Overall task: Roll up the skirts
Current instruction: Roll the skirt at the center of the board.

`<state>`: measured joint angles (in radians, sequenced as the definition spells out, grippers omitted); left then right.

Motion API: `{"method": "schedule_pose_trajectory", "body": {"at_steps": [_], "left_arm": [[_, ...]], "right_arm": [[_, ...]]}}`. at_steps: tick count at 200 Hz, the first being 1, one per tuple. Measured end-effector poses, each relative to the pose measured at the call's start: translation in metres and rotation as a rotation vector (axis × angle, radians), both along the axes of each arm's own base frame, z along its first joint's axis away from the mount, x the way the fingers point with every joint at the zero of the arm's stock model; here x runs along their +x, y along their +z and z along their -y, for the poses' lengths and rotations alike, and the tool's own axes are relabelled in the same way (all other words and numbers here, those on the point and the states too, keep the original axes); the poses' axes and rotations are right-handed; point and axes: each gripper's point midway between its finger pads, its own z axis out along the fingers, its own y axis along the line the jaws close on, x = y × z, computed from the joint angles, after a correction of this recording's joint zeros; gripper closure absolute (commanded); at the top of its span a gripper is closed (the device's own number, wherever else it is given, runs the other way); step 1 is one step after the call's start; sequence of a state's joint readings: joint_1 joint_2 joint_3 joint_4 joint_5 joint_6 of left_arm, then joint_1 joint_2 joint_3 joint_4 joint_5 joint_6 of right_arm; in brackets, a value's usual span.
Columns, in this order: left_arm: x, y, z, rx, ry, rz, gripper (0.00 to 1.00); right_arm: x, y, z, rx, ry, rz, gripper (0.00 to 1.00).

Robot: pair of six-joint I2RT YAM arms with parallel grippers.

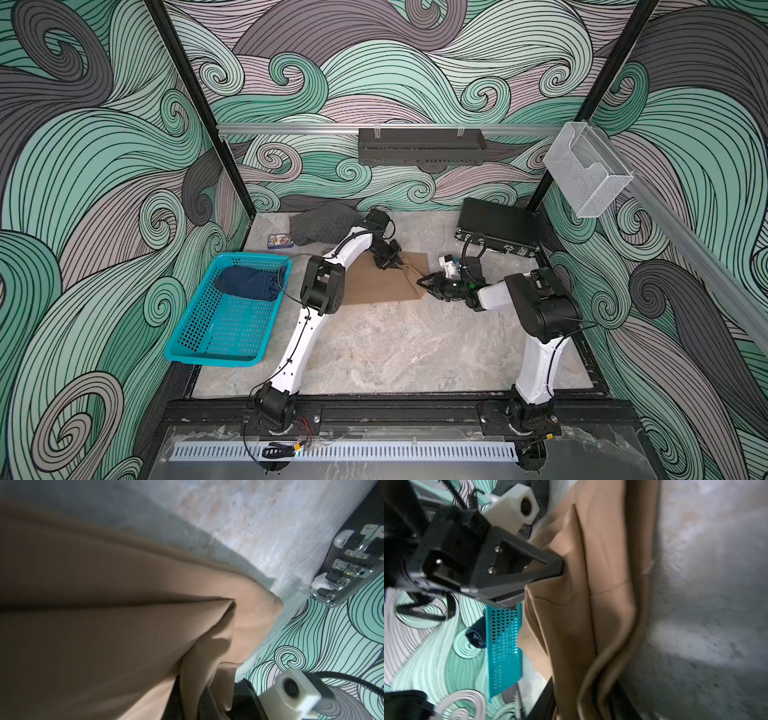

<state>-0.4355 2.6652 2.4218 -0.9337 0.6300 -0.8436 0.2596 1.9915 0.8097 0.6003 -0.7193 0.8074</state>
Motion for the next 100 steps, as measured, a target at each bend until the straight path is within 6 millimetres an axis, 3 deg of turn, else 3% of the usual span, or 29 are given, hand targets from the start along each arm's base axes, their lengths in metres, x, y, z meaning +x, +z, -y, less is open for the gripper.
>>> {"method": "schedule_pose_trajectory", "body": {"at_steps": [46, 87, 100], "left_arm": [[0.013, 0.003, -0.003, 0.024, 0.021, 0.055, 0.79], [0.027, 0.011, 0.005, -0.021, 0.069, 0.085, 0.70], [0.030, 0.014, 0.009, -0.039, 0.083, 0.088, 0.62]], "right_arm": [[-0.005, -0.004, 0.005, -0.084, -0.015, -0.004, 0.94], [-0.028, 0.018, 0.008, -0.293, -0.044, 0.061, 0.92], [-0.032, 0.025, 0.007, -0.324, -0.050, 0.080, 0.92]]}}
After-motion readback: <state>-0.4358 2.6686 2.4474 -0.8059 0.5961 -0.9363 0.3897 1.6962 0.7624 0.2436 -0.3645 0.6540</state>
